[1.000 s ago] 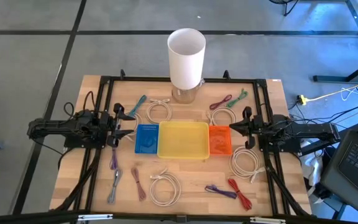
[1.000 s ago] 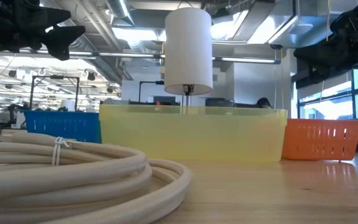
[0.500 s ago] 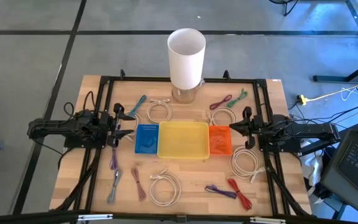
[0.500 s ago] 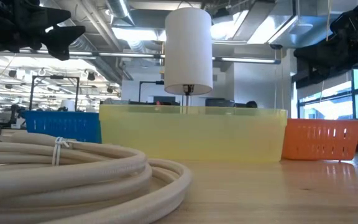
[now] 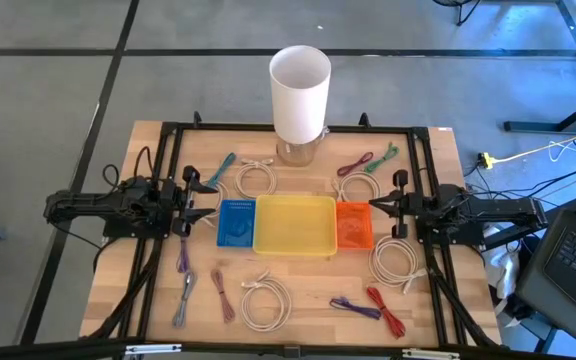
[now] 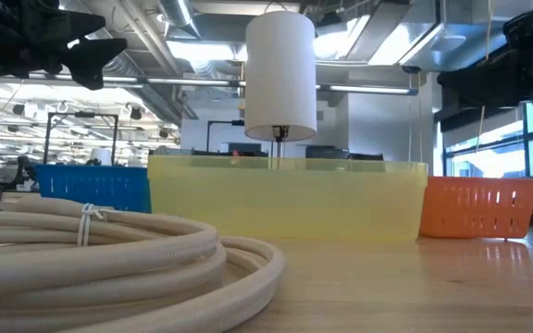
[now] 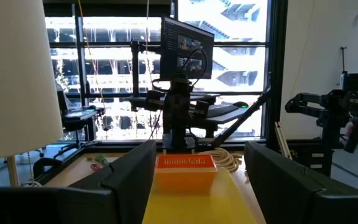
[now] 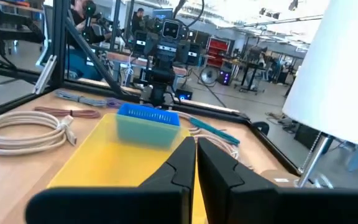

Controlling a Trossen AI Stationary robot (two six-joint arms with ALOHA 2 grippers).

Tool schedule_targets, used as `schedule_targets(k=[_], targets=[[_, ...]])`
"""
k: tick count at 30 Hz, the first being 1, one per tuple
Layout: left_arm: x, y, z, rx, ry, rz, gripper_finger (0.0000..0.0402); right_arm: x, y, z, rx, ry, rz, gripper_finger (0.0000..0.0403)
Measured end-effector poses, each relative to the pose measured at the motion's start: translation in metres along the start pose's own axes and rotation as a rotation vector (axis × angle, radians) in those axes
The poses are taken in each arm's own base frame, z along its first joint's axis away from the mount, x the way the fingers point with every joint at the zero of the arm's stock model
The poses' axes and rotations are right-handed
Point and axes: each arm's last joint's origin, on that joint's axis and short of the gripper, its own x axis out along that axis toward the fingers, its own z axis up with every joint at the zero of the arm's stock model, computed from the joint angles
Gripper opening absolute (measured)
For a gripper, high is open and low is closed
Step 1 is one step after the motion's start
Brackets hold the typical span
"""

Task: Pick & Place USB Port
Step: Put the green USB cable into the blue bin

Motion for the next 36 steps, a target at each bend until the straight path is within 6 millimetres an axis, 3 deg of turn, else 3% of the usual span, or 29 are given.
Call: schedule_targets(k=[17,26,36], targets=[[0.0,0.0,0.0,0.0,0.0,0.001,0.024,-0.008,-0.01,0.038,0.1,-0.398,-0.112,0.0021],[0.0,0.0,0.001,0.006,-0.013,0.002,0.024,-0.005,-0.009,0.032,0.34,-0.348,-0.078,0.0021],[-0.003,0.003,0.021,-0.049,-0.224,0.1,0.0239,-0.005,-0.01,0.036,0.309,-0.334,-0.094,0.0021]])
